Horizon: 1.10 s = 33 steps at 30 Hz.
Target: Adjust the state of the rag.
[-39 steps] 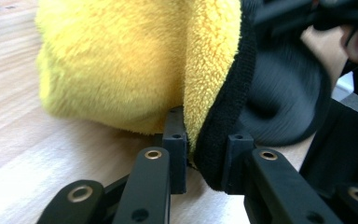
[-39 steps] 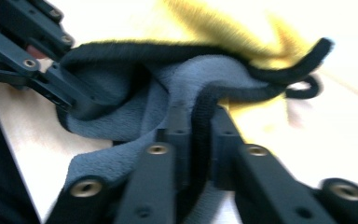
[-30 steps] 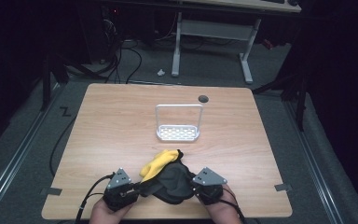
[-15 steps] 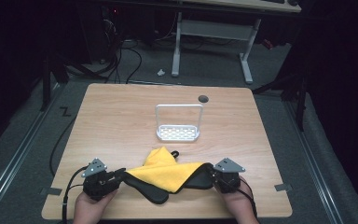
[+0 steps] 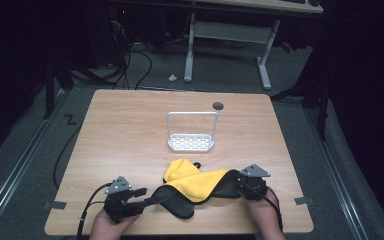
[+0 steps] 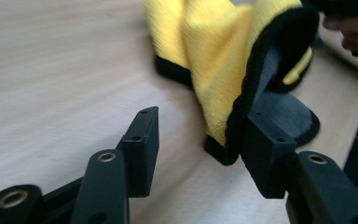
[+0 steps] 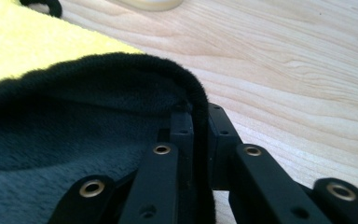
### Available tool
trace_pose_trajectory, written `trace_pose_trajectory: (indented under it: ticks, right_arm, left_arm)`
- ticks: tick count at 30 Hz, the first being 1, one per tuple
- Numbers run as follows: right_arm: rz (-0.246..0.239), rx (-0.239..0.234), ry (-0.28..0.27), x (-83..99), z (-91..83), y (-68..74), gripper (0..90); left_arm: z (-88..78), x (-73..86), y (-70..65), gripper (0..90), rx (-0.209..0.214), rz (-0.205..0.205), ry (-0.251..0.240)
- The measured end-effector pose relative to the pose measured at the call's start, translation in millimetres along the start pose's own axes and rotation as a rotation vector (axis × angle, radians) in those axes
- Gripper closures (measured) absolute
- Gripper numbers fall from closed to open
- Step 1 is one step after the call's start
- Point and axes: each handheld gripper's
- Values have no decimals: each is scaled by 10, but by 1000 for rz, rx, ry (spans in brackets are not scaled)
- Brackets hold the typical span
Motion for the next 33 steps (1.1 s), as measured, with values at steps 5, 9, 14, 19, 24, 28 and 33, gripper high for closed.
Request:
trace_pose_trajectory:
  ticks: [5, 9, 14, 19, 24, 28, 33]
  right_arm:
    - [-9, -30, -20, 2, -37, 47, 626]
    - [5, -52, -100, -14, -230, 126, 493]
    - [-25, -45, -181, -49, -495, 269, 434]
    - [-54, -61, -226, -103, -620, 388, 409]
    - [-83, -75, -256, -163, -686, 486, 405]
    - [-85, -107, -275, -181, -709, 512, 407]
    - [-162, -230, -267, -242, -654, 862, 385]
  left_arm:
    - [180, 0, -178, 640, -13, 69, 69]
    - [157, -26, -177, 831, -6, 50, 25]
    - [70, -53, -189, 856, -34, 37, -51]
    - [-59, -49, -179, 856, -33, -1, -154]
    - [-339, -102, -219, 857, -36, -4, -285]
    - [-446, -203, -189, 856, -34, -1, -296]
    - [-239, -266, -224, 852, -13, 15, -229]
Point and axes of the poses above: each handheld gripper's, and its own axes: z roughly forward along the jaws, x roughly out of its underside, y roughly to its left, and after that the axes turned 15 degrees about y, right-handed
